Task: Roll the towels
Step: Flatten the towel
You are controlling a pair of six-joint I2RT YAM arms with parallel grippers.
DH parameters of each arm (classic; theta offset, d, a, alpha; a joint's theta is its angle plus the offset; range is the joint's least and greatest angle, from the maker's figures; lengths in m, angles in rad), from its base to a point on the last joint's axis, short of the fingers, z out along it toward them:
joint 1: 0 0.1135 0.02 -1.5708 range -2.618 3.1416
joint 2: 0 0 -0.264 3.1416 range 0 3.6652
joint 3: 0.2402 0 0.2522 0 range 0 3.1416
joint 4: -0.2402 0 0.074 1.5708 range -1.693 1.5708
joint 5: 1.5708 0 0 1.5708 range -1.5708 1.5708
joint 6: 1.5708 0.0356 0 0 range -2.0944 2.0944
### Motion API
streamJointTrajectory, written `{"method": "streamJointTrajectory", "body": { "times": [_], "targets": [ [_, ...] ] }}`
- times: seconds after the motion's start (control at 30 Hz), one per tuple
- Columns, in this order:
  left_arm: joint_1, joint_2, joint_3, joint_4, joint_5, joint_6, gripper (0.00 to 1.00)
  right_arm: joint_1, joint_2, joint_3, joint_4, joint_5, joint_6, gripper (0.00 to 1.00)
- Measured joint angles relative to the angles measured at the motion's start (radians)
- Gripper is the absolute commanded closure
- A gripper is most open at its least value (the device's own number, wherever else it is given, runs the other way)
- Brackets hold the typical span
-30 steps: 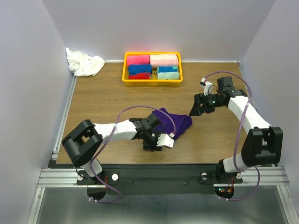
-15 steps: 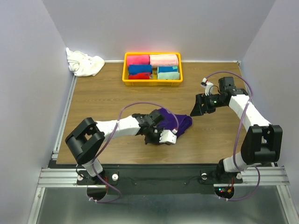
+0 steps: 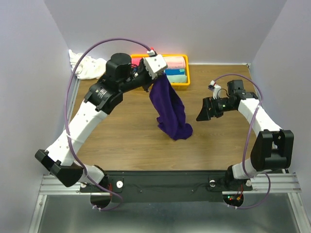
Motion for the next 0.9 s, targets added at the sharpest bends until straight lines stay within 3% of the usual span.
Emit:
{"method": "streamJointTrajectory", "body": {
  "times": [0.23, 0.47, 0.77, 0.87, 0.9],
  "targets": [
    [0.079, 0.021, -0.027, 0.045, -0.086, -0.109, 1.00, 0.000, 0.039, -0.018, 0.080, -0.054, 0.030, 0.04],
    [0.145, 0.029, -0.073, 0.026, -0.095, -0.104, 1.00, 0.025, 0.216, -0.025, 0.185, -0.066, 0.080, 0.11],
    [0.245, -0.041, -0.164, 0.001, -0.091, -0.090, 1.00, 0.253, 0.348, -0.010, 0.260, -0.016, 0.127, 0.18],
    [0.264, -0.060, -0.174, -0.002, -0.089, -0.090, 1.00, 0.295, 0.389, 0.011, 0.269, -0.022, 0.146, 0.37],
    [0.270, -0.065, -0.177, -0.001, -0.086, -0.092, 1.00, 0.303, 0.397, 0.021, 0.269, -0.022, 0.152, 0.66]
  ]
}}
